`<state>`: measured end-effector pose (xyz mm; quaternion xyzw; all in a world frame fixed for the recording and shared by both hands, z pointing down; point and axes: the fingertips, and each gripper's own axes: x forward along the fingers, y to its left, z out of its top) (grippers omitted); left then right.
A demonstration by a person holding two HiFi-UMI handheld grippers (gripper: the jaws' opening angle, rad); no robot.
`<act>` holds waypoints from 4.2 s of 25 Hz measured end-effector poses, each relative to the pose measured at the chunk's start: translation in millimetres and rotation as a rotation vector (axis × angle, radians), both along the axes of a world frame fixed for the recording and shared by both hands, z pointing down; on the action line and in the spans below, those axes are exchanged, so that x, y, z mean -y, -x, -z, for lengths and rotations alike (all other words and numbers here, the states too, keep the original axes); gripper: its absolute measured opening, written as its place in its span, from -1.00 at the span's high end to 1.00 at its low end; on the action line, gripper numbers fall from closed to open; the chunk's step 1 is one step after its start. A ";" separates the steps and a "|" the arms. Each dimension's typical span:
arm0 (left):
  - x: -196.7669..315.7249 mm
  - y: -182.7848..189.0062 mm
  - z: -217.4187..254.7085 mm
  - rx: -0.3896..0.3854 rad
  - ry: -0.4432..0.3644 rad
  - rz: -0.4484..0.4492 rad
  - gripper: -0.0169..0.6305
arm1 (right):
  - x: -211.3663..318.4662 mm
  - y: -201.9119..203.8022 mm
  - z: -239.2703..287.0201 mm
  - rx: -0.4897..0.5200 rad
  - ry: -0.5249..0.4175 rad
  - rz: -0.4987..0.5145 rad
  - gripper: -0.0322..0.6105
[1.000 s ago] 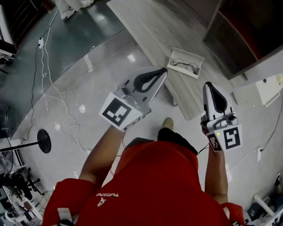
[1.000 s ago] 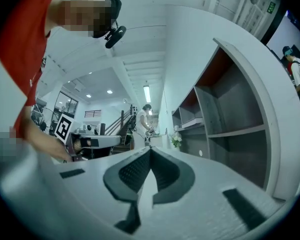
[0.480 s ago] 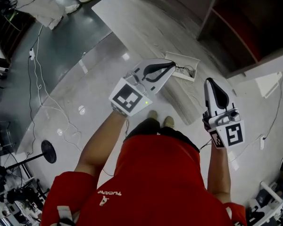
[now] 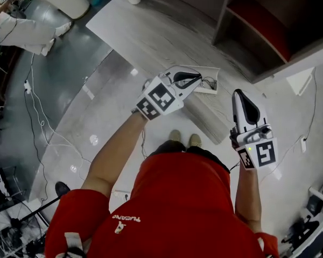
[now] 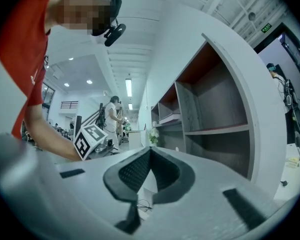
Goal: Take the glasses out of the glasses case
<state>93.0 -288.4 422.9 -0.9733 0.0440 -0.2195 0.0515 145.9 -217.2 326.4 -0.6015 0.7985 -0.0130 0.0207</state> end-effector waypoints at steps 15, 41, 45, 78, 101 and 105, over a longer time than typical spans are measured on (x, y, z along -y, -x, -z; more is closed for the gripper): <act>8.6 -34.8 -90.4 0.323 0.037 -0.216 0.65 | -10.3 -28.3 -13.6 -0.003 0.044 -0.138 0.89; 13.4 -37.5 -173.6 0.711 0.065 -0.418 0.56 | -24.4 -71.1 -37.6 0.023 0.109 -0.237 0.89; 11.4 -37.4 -175.5 0.718 0.073 -0.427 0.69 | -24.3 -72.7 -40.6 0.029 0.114 -0.237 0.89; 25.1 -33.2 -50.5 0.210 0.169 -0.086 0.86 | -16.9 -45.7 -24.3 0.026 0.059 -0.155 0.89; -39.7 29.2 125.5 -0.578 0.186 0.223 0.86 | -29.6 18.1 13.4 0.031 -0.034 -0.009 0.89; -51.1 37.9 136.5 -0.645 0.155 0.252 0.86 | -34.6 25.7 18.1 0.032 -0.043 0.011 0.89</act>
